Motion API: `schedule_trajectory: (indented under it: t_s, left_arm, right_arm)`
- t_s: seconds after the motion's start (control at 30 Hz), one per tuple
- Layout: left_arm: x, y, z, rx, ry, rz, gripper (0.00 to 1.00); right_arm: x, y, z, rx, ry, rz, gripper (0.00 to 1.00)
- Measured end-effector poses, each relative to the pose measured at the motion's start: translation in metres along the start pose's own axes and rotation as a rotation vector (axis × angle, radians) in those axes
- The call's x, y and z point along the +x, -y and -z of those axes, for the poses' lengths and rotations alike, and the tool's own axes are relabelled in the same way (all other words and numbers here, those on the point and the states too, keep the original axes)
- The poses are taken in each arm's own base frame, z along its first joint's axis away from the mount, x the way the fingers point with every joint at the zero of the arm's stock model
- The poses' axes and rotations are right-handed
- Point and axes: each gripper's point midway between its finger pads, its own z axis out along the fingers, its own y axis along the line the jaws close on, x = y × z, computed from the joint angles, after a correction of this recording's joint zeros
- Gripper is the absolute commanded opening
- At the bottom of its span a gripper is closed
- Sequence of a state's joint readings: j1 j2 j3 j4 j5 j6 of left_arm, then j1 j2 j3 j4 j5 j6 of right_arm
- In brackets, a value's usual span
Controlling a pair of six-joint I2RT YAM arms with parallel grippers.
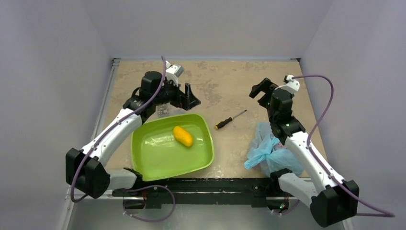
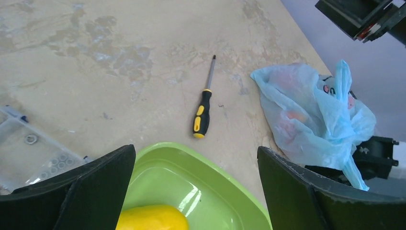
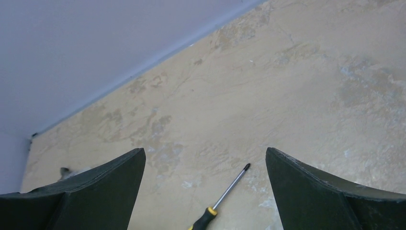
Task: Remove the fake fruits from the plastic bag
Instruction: Move the plastic bag to the center of the board.
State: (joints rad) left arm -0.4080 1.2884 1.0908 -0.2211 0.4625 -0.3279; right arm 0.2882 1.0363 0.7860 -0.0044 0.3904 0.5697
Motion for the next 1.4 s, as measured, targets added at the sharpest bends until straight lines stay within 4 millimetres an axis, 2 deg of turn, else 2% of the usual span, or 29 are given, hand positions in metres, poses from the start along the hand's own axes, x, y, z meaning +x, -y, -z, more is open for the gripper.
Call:
schedule_trajectory:
  t_s: [0.17,0.33,0.47,0.53,0.7,0.83,1.07,1.23,1.4]
  left_arm:
    - [0.019,0.029,-0.012,0.063,-0.075,-0.022,0.98]
    - [0.039,0.056,-0.024,0.127,-0.148,-0.028,0.97]
    - [0.053,0.068,-0.029,0.148,-0.201,-0.017,0.97]
    - [0.058,0.072,-0.028,0.153,-0.220,-0.016,0.97]
    - [0.064,0.081,-0.027,0.154,-0.244,-0.026,0.96]
    - [0.069,0.087,-0.025,0.152,-0.267,-0.044,0.96]
    - [0.080,0.092,-0.024,0.143,-0.297,-0.080,0.96]
    - [0.087,0.101,-0.022,0.159,-0.320,-0.107,0.96]
    - [0.086,0.110,-0.022,0.177,-0.325,-0.121,0.95]
  right_arm:
    - [-0.013,-0.002,0.031,-0.035,0.009,-0.102,0.99]
    - [-0.013,0.012,0.061,-0.016,-0.007,-0.141,0.99]
    - [0.010,0.035,0.075,0.071,-0.100,-0.117,0.99]
    - [0.028,0.055,0.082,0.175,-0.176,-0.107,0.99]
    - [0.057,0.091,0.098,0.394,-0.305,-0.110,0.99]
    - [0.069,0.111,0.116,0.529,-0.377,-0.104,0.99]
    - [0.065,0.115,0.134,0.584,-0.428,-0.101,0.99]
    - [0.061,0.105,0.146,0.542,-0.489,-0.085,0.99]
    - [0.071,0.102,0.159,0.505,-0.558,-0.090,0.99]
